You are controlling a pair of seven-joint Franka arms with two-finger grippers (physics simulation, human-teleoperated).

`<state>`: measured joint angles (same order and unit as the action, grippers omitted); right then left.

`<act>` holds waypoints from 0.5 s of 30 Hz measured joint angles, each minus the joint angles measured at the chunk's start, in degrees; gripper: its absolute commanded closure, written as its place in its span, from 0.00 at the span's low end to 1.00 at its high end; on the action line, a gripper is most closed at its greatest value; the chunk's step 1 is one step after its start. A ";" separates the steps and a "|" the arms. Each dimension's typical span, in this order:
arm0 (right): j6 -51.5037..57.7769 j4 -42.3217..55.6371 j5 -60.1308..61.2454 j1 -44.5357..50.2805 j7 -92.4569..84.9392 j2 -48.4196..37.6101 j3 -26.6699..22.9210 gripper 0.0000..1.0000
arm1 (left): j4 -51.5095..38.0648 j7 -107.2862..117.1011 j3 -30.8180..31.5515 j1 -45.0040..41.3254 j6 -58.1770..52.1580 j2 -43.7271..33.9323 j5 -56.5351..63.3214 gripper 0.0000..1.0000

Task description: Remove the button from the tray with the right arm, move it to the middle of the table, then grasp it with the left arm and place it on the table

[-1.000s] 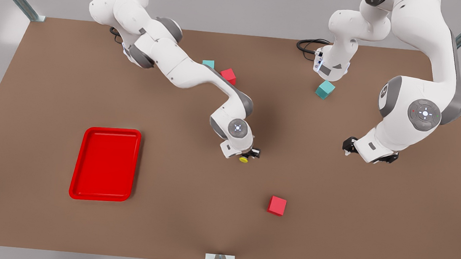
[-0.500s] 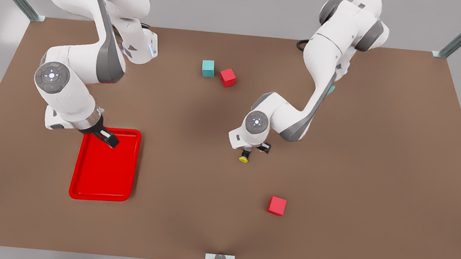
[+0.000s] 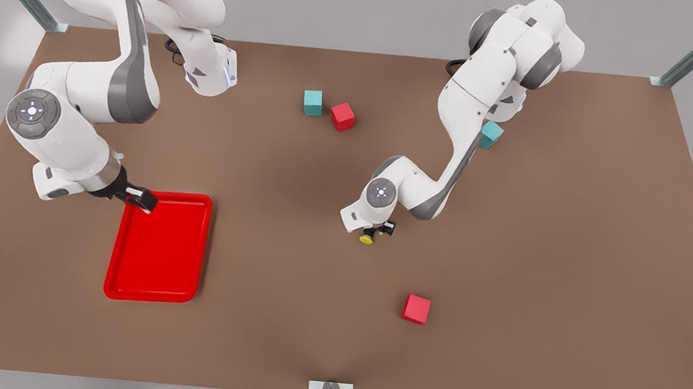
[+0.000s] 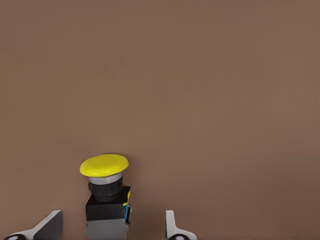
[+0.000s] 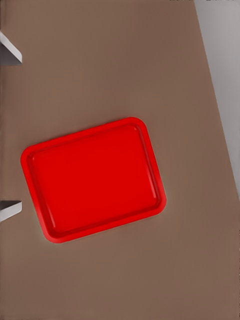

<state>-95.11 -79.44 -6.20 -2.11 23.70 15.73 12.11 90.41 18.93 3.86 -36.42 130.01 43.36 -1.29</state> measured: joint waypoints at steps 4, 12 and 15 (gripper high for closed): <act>0.17 0.04 0.00 0.03 -2.72 -0.01 0.00 0.00 | 0.14 -0.71 0.00 0.03 1.16 1.30 -0.06 0.00; 0.31 0.04 -0.11 0.00 -6.67 -0.01 0.00 0.00 | 0.06 -1.74 0.08 0.03 2.64 2.66 -0.24 0.14; 0.32 0.04 -0.13 0.06 -7.75 0.01 0.00 0.00 | 0.03 -2.06 0.09 0.31 2.81 2.67 -0.26 0.24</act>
<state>-94.79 -79.39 -6.33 -2.05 15.96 15.73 12.11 90.44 16.87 3.95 -36.11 132.82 46.03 -1.55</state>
